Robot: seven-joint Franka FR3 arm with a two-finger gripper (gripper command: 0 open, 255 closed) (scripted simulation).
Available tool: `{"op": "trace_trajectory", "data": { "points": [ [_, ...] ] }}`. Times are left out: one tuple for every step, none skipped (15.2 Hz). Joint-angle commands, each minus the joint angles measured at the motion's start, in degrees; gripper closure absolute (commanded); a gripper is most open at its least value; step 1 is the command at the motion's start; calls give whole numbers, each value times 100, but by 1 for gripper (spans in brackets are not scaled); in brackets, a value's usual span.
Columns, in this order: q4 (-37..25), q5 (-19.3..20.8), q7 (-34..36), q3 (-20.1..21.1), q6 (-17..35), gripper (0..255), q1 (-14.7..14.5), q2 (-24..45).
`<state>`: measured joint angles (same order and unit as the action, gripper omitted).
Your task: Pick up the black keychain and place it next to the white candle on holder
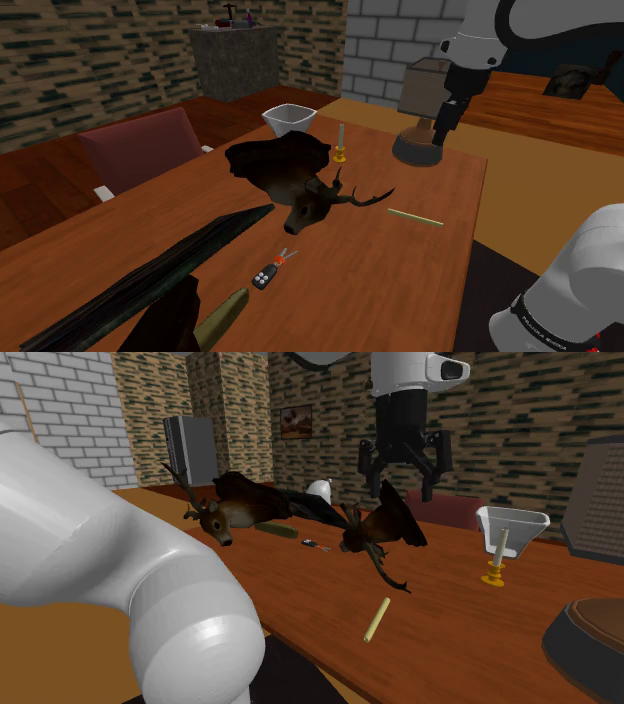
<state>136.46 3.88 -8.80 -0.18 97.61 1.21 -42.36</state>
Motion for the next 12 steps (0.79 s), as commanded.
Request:
{"op": "trace_trajectory", "data": {
  "points": [
    [0, 0, 0, 0, 0, 0, 0, 0],
    [81, -82, 185, 119, 64, 0, -31, -2],
    [155, -166, 369, 240, 132, 0, -63, 4],
    [220, -250, 553, 361, 202, 0, -96, 21],
    [278, -335, 737, 484, 275, 0, -129, 46],
    [328, -419, 921, 607, 351, 0, -163, 81],
    [369, -504, 1104, 732, 430, 0, -196, 126],
    [402, -586, 1288, 856, 512, 0, -229, 181],
    [427, -666, 1471, 981, 596, 0, -262, 245],
    [443, -744, 1655, 1107, 683, 0, -292, 319],
    [451, -819, 1838, 1234, 773, 0, -321, 403],
    [450, -890, 2021, 1361, 864, 0, -347, 495]
  ]
}}
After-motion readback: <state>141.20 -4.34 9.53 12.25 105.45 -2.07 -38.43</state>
